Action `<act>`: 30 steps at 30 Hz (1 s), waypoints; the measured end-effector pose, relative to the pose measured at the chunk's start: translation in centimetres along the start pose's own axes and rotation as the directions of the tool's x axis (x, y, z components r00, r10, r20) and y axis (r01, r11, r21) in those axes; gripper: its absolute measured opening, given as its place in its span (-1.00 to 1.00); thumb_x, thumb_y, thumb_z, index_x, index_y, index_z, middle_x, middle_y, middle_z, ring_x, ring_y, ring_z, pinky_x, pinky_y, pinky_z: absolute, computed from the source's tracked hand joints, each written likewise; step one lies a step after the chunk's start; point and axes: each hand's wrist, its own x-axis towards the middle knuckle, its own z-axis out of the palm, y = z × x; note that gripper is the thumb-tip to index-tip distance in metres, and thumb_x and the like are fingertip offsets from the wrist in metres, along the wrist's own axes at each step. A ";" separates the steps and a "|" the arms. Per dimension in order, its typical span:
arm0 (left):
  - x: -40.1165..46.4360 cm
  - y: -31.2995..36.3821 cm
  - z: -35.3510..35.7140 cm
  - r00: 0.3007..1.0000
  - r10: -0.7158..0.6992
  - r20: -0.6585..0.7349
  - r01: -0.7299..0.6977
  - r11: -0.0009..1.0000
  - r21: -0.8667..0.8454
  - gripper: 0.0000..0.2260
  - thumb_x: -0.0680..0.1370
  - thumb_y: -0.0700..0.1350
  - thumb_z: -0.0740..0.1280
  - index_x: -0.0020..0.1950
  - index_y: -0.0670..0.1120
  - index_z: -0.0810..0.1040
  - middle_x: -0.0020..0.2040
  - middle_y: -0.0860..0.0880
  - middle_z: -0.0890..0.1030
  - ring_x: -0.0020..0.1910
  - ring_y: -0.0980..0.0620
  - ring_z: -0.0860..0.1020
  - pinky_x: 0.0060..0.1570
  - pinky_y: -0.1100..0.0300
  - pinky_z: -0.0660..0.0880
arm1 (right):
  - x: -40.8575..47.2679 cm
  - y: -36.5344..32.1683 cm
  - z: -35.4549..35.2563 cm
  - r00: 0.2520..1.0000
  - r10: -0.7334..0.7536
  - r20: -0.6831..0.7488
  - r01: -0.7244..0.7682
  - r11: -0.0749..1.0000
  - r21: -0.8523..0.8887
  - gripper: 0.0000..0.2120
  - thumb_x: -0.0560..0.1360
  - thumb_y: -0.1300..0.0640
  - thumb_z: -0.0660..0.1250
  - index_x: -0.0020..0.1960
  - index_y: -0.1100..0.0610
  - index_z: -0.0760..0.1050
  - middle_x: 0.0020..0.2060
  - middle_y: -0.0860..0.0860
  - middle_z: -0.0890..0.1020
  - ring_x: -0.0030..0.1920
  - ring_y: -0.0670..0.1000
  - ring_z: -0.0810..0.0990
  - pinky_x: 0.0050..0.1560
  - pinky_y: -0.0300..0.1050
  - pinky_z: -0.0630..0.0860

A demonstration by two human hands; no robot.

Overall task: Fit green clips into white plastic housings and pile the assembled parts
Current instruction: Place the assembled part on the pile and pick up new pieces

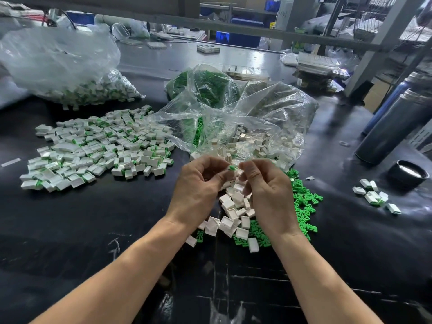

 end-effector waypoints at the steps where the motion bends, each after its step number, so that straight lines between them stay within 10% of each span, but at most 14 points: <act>1: 0.0 0.0 -0.1 1.000 -0.005 0.009 0.005 1.000 0.002 -0.90 0.52 -0.22 0.51 0.03 -0.14 0.67 -0.12 0.01 0.72 -0.16 0.22 0.66 -0.13 0.41 0.54 | 0.0 0.0 -0.2 1.000 -0.014 0.022 0.014 1.000 -0.014 -0.87 0.65 -0.01 0.36 -0.05 -0.04 0.63 -0.23 -0.04 0.68 -0.27 -0.04 0.59 -0.26 -0.07 0.46; 14: -0.1 -0.3 -0.5 0.998 0.020 0.054 -0.021 0.999 0.025 -0.85 0.51 -0.25 0.51 0.06 -0.12 0.69 -0.09 0.06 0.74 -0.09 0.17 0.70 -0.08 0.39 0.57 | -0.1 0.4 -0.1 0.997 -0.022 0.073 0.032 0.989 -0.146 -0.96 0.60 0.13 0.44 0.02 0.05 0.67 -0.21 -0.09 0.71 -0.24 -0.16 0.64 -0.17 -0.27 0.55; 20: -0.5 -0.1 -0.4 0.983 0.178 0.044 -0.181 0.894 0.410 -0.81 0.50 -0.04 0.54 0.07 0.04 0.63 -0.08 0.16 0.62 -0.15 0.17 0.58 -0.14 0.28 0.56 | -0.2 0.7 0.1 0.999 -0.003 0.039 0.008 0.991 -0.137 -0.94 0.61 0.11 0.43 -0.03 0.04 0.67 -0.25 -0.17 0.71 -0.25 -0.19 0.66 -0.24 -0.34 0.52; 30: -0.2 -0.4 -1.1 0.984 0.171 0.047 -0.168 0.820 0.547 -0.88 0.53 0.03 0.51 0.04 0.11 0.65 -0.04 0.21 0.51 -0.13 0.27 0.53 -0.08 0.35 0.50 | 0.0 1.1 -0.2 1.000 0.029 0.009 -0.027 0.983 -0.179 -0.88 0.62 0.03 0.41 -0.08 -0.01 0.64 -0.30 -0.12 0.66 -0.32 -0.17 0.58 -0.25 -0.23 0.50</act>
